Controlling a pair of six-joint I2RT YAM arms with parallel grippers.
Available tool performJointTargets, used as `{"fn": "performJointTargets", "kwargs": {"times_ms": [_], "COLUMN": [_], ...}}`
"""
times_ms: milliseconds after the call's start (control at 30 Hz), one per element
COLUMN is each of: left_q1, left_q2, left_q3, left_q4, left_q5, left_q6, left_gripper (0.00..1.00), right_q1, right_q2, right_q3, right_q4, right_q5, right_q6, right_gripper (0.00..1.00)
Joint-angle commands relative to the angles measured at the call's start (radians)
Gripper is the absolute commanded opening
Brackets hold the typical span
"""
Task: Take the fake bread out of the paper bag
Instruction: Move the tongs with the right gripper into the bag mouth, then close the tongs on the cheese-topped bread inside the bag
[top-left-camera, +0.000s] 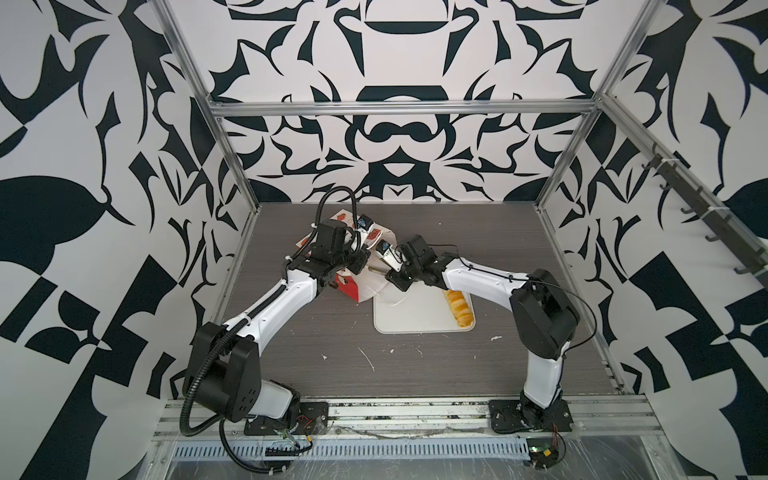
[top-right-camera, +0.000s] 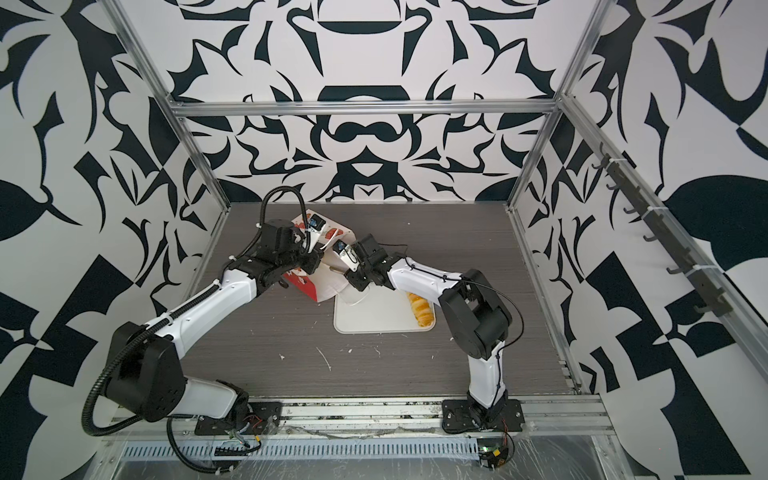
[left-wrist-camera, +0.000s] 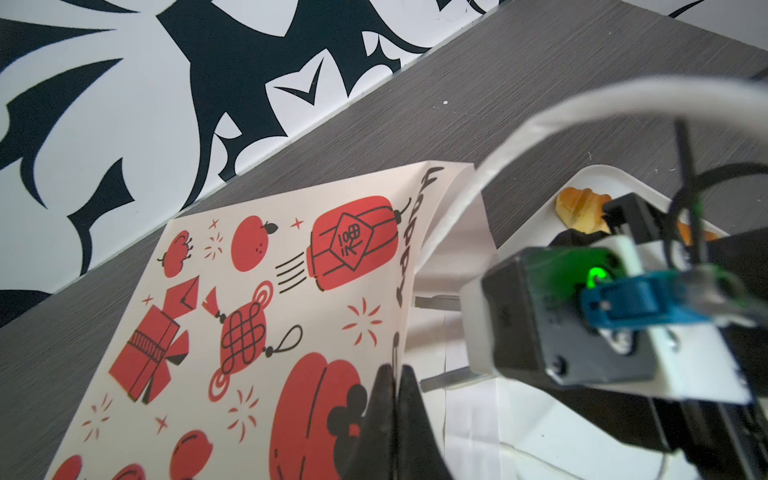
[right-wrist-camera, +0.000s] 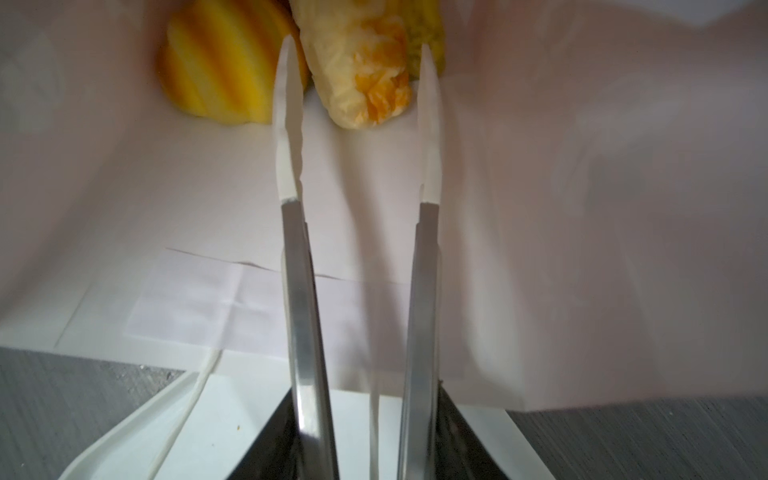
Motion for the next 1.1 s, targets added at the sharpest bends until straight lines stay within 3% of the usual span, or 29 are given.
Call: {"fn": "performJointTargets", "kwargs": {"times_ms": [0,200,500,733,900,1067], "left_q1": [-0.004,-0.004,-0.004,-0.004,-0.004,-0.004], "left_q2": [-0.001,-0.006,-0.016,-0.005,0.006,0.027], "left_q3": [0.016,0.013,0.008,0.007,0.001,0.004], "left_q4": [0.000,0.000,0.004,0.020,0.053,0.070], "left_q5": [0.032,0.035,0.023,-0.017,-0.054,-0.060], "left_q6": [-0.008,-0.010,-0.009,-0.013,-0.012,-0.011], "left_gripper": [0.00,0.00,0.00,0.00,0.00,0.00], "right_q1": [0.006,0.006,0.006,0.006,0.007,0.006], "right_q2": [0.012,0.071,0.037,-0.057,-0.099,-0.186], "right_q3": [0.075,0.140,0.124,0.112,0.157,0.108], "right_q4": [0.013,-0.038,-0.048,-0.139,-0.332,-0.359], "right_q5": [-0.032,-0.053,-0.053,-0.044,-0.050,-0.056], "right_q6": [-0.012,-0.010,-0.017,-0.020,-0.016,0.019], "right_gripper": [0.48,0.46,0.25,0.21,0.18,0.17]}}
